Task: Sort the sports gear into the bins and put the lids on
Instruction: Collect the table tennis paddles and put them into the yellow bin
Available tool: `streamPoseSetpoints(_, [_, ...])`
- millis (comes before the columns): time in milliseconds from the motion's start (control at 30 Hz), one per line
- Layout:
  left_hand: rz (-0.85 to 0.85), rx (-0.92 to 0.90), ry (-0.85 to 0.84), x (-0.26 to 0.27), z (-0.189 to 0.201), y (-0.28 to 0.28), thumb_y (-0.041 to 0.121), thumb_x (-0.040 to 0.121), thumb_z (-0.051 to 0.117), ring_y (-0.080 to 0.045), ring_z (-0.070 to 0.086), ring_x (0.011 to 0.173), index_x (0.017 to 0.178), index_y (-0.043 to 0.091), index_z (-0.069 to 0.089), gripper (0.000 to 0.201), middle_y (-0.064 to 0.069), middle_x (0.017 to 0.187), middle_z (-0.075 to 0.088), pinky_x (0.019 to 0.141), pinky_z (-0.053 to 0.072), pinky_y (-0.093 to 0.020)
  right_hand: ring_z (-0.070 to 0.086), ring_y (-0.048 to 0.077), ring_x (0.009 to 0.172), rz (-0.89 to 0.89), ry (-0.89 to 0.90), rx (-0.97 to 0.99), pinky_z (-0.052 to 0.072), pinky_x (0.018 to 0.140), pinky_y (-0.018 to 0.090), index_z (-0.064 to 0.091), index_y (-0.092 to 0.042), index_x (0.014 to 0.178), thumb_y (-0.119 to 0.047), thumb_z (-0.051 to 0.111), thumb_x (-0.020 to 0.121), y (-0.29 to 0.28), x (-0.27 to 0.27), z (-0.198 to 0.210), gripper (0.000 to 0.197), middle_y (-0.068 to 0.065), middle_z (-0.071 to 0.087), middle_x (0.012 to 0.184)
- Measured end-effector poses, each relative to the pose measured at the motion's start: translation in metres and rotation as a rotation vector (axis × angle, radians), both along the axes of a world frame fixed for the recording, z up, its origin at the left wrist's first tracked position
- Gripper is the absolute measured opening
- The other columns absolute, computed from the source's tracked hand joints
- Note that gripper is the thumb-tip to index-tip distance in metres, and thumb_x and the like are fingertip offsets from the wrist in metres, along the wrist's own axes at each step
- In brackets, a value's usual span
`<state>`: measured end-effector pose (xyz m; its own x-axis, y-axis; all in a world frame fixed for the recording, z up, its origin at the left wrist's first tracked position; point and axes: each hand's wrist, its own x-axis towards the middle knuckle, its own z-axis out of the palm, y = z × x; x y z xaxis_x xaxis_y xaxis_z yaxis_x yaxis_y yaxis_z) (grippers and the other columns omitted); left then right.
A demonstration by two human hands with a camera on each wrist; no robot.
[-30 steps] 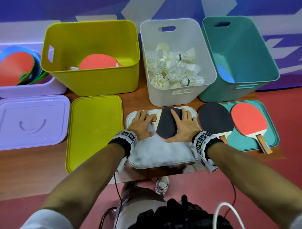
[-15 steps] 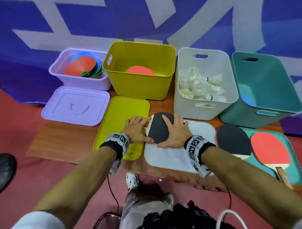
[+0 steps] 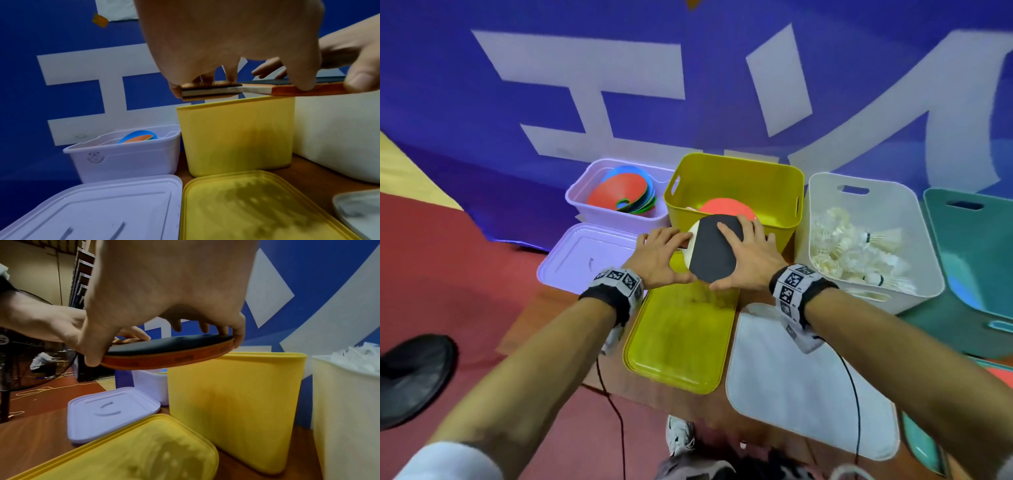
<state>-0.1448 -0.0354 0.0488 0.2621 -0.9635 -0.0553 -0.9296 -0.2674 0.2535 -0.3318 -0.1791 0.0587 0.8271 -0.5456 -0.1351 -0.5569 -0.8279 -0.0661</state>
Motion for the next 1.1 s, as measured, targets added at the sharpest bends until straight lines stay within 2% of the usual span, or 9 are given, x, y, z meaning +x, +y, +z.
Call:
streamPoseSetpoints(133, [-0.061, -0.027, -0.025, 0.02, 0.007, -0.04, 0.088, 0.056, 0.037, -0.021, 0.024, 0.138, 0.148, 0.031, 0.032, 0.109, 0.003, 0.15, 0.033, 0.108, 0.023, -0.046, 0.009, 0.038, 0.14, -0.049, 0.008, -0.022, 0.025, 0.108, 0.057, 0.006, -0.034, 0.152, -0.094, 0.053, 0.051, -0.029, 0.013, 0.012, 0.126, 0.007, 0.001, 0.158])
streamPoseSetpoints(367, [-0.143, -0.041, -0.042, 0.06, 0.013, -0.106, 0.089, 0.054, 0.03, -0.023, 0.021, 0.141, 0.15, 0.032, 0.03, 0.111, 0.001, 0.153, 0.03, 0.112, 0.02, -0.046, 0.006, 0.035, 0.142, -0.148, 0.055, -0.03, 0.024, 0.109, 0.055, 0.005, -0.036, 0.153, -0.094, 0.052, 0.053, -0.077, 0.041, 0.024, 0.125, 0.004, -0.002, 0.159])
streamPoseSetpoints(400, [-0.145, -0.03, -0.038, 0.066, 0.012, -0.112, 0.09, 0.055, 0.032, -0.023, 0.021, 0.141, 0.15, 0.032, 0.029, 0.111, 0.002, 0.154, 0.029, 0.112, 0.02, -0.046, 0.006, 0.035, 0.142, -0.157, 0.061, -0.028, 0.024, 0.11, 0.055, 0.005, -0.036, 0.153, -0.094, 0.052, 0.053, -0.082, 0.046, 0.024, 0.125, 0.004, -0.001, 0.159])
streamPoseSetpoints(467, [-0.157, -0.011, -0.022, 0.076, 0.011, -0.124, 0.087, 0.064, 0.046, -0.021, 0.021, 0.141, 0.15, 0.033, 0.028, 0.104, 0.004, 0.154, 0.029, 0.113, 0.021, -0.048, 0.008, 0.034, 0.142, -0.172, 0.058, -0.033, 0.025, 0.109, 0.054, 0.005, -0.036, 0.153, -0.094, 0.053, 0.052, -0.091, 0.055, 0.023, 0.126, 0.004, 0.002, 0.159])
streamPoseSetpoints(567, [-0.18, 0.002, -0.007, 0.09, 0.007, -0.138, 0.075, 0.075, 0.059, -0.021, 0.02, 0.142, 0.15, 0.034, 0.026, 0.093, 0.003, 0.156, 0.027, 0.114, 0.02, -0.05, 0.008, 0.034, 0.143, -0.201, 0.046, -0.026, 0.025, 0.11, 0.055, 0.0, -0.035, 0.153, -0.093, 0.056, 0.051, -0.099, 0.066, 0.021, 0.13, 0.005, 0.003, 0.16])
streamPoseSetpoints(733, [-0.094, 0.113, -0.011, 0.099, 0.001, -0.151, 0.077, 0.08, 0.05, -0.031, -0.002, 0.15, 0.15, 0.045, 0.018, 0.084, -0.004, 0.164, -0.002, 0.117, 0.006, -0.058, -0.005, 0.034, 0.148, -0.382, 0.037, 0.106, 0.013, 0.113, 0.061, -0.008, -0.034, 0.154, -0.087, 0.063, 0.056, -0.108, 0.085, 0.015, 0.131, 0.006, -0.01, 0.163])
streamPoseSetpoints(867, [-0.094, 0.167, -0.038, 0.101, -0.007, -0.149, 0.079, 0.083, 0.04, -0.031, -0.008, 0.15, 0.152, 0.044, 0.014, 0.082, -0.004, 0.164, -0.006, 0.117, 0.002, -0.059, -0.001, 0.032, 0.149, -0.444, 0.053, 0.138, 0.01, 0.114, 0.062, 0.002, -0.036, 0.155, -0.085, 0.06, 0.064, -0.112, 0.082, 0.01, 0.118, 0.005, -0.007, 0.164])
streamPoseSetpoints(1100, [-0.136, 0.101, -0.045, 0.082, -0.012, -0.135, 0.073, 0.088, 0.039, -0.028, -0.001, 0.15, 0.151, 0.044, 0.02, 0.072, -0.004, 0.164, 0.005, 0.117, -0.002, -0.056, 0.01, 0.028, 0.148, -0.445, -0.039, 0.083, 0.014, 0.114, 0.055, 0.017, -0.034, 0.153, -0.079, 0.05, 0.078, -0.094, 0.057, 0.002, 0.094, 0.005, 0.009, 0.162])
